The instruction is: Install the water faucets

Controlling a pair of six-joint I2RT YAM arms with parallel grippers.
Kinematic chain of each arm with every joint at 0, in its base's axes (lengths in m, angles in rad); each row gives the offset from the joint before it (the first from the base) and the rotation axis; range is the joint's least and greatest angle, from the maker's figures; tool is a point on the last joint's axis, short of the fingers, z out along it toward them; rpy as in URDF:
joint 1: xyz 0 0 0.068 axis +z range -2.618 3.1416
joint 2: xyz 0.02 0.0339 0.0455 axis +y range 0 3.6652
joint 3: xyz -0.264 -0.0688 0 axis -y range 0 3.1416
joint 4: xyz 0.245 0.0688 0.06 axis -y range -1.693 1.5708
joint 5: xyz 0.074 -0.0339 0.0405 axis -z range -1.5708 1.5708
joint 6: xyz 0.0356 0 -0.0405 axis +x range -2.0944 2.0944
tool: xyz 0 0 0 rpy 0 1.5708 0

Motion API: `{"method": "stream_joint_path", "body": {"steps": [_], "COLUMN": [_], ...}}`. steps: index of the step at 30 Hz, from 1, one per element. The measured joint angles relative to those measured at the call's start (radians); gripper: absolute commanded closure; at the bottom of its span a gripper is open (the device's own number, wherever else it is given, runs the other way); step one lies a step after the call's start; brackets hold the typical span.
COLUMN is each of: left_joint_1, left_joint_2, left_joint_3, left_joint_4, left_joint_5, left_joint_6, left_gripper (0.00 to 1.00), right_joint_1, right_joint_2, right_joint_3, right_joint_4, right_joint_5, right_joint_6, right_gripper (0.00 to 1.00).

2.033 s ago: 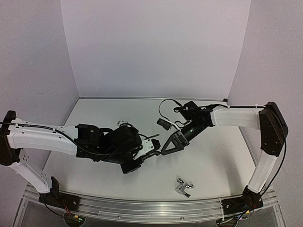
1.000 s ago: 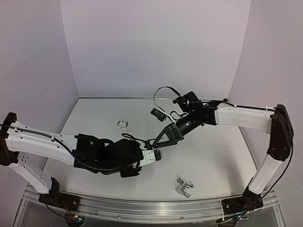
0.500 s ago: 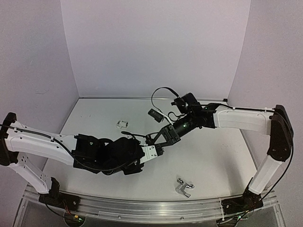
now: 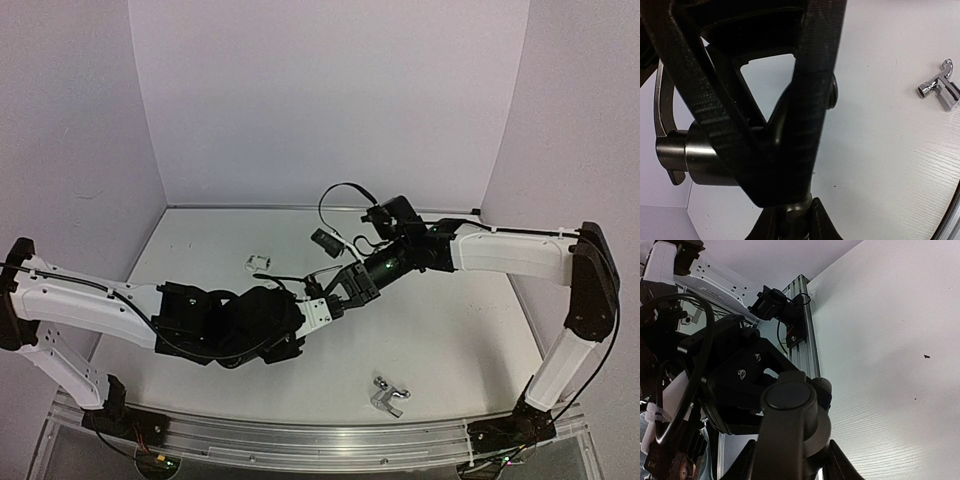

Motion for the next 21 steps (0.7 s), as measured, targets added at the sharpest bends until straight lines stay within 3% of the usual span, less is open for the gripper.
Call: {"method": "stream_joint_path", "body": {"steps": [10, 16, 18, 21], "left_joint_1": [0.001, 0.007, 0.009, 0.009], "left_joint_2": [0.001, 0.022, 0.027, 0.027], "left_joint_3": [0.001, 0.022, 0.025, 0.025], "left_joint_4": [0.017, -0.002, -0.002, -0.002], "left_joint_5": [-0.014, -0.023, -0.023, -0.025], "left_joint_6": [-0.012, -0.014, -0.014, -0.018], "left_gripper": [1.0, 0.99, 0.9, 0.58], "right_joint_1": [0.0, -0.005, -0.006, -0.007], "right_joint_2": [0.0, 0.001, 0.001, 0.001], "right_joint_3": [0.0, 0.0, 0.0, 0.0], "right_joint_4": [0.013, 0.014, 0.014, 0.014], "right_joint_5": [0.016, 0.052, 0.056, 0.057], "right_joint_6": [0.021, 0.022, 0.02, 0.019], "right_gripper": [0.78, 1.0, 1.0, 1.0]}}
